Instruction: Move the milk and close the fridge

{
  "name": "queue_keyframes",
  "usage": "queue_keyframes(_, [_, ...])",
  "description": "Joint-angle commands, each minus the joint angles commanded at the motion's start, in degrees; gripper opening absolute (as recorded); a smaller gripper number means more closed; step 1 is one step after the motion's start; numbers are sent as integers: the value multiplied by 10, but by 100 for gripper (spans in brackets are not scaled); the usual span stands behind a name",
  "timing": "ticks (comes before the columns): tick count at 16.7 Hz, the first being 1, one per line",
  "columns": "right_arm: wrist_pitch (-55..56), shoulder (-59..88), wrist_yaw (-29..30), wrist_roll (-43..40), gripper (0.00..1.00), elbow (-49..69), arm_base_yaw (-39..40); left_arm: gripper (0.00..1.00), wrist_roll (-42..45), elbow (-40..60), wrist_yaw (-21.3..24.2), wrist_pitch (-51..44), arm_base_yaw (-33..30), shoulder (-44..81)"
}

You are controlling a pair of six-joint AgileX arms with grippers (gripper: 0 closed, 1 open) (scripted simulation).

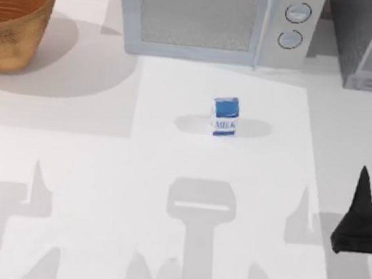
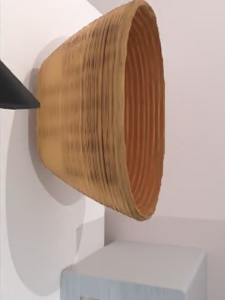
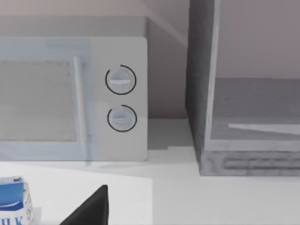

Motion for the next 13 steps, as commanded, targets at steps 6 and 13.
queue_keyframes(6, [44,60,-12,1,100,39,-2,100,0,0,0,0,0,0])
queue_keyframes(13, [215,385,-60,-3,100,197,-26,100,0,0,0,0,0,0])
